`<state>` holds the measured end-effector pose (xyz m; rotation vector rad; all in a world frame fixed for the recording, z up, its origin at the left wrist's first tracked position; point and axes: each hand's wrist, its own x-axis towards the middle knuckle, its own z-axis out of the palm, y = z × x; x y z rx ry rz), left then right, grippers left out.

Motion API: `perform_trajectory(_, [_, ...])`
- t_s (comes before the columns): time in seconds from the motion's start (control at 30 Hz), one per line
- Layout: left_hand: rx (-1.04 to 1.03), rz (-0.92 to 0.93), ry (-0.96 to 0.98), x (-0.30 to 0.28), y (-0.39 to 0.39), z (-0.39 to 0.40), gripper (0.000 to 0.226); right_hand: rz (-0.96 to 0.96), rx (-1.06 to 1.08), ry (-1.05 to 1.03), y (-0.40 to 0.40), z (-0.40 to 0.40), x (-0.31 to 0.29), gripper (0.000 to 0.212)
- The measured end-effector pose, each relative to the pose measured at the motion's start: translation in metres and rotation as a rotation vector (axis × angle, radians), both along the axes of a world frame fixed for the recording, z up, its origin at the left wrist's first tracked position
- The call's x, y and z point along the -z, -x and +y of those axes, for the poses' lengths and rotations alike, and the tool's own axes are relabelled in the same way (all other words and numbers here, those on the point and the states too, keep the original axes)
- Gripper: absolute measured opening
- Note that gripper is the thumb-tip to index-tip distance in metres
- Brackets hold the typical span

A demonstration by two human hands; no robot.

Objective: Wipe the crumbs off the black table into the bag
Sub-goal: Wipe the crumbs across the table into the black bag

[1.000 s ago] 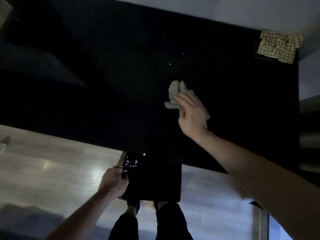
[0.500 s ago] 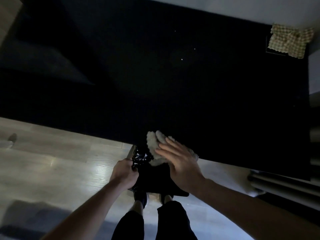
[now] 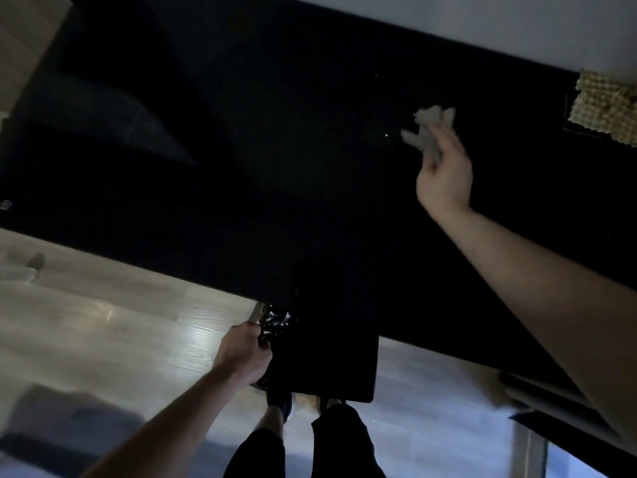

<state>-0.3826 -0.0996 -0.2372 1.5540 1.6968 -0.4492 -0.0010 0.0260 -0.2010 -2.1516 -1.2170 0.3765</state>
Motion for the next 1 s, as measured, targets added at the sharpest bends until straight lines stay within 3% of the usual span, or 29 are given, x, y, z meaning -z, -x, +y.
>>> perform_trajectory(0.23, [-0.033,0.032,-0.016,0.009,0.002,0.007,0.020,-0.110,0.070,0.160,-0.026,0.092,0.020,0.063])
perform_trajectory(0.53, [-0.056,0.047,-0.038,0.015,0.001,0.014,0.017,-0.160,-0.335,0.190,-0.017,0.180,0.030,0.058])
perform_trajectory(0.7, [-0.067,0.033,-0.041,0.013,0.000,0.011,0.019,-0.167,-0.552,0.157,-0.013,0.140,0.030,0.051])
perform_trajectory(1.0, [0.000,-0.024,-0.032,0.003,-0.008,0.010,0.022,-0.043,-0.706,0.085,0.043,0.015,0.014,0.053])
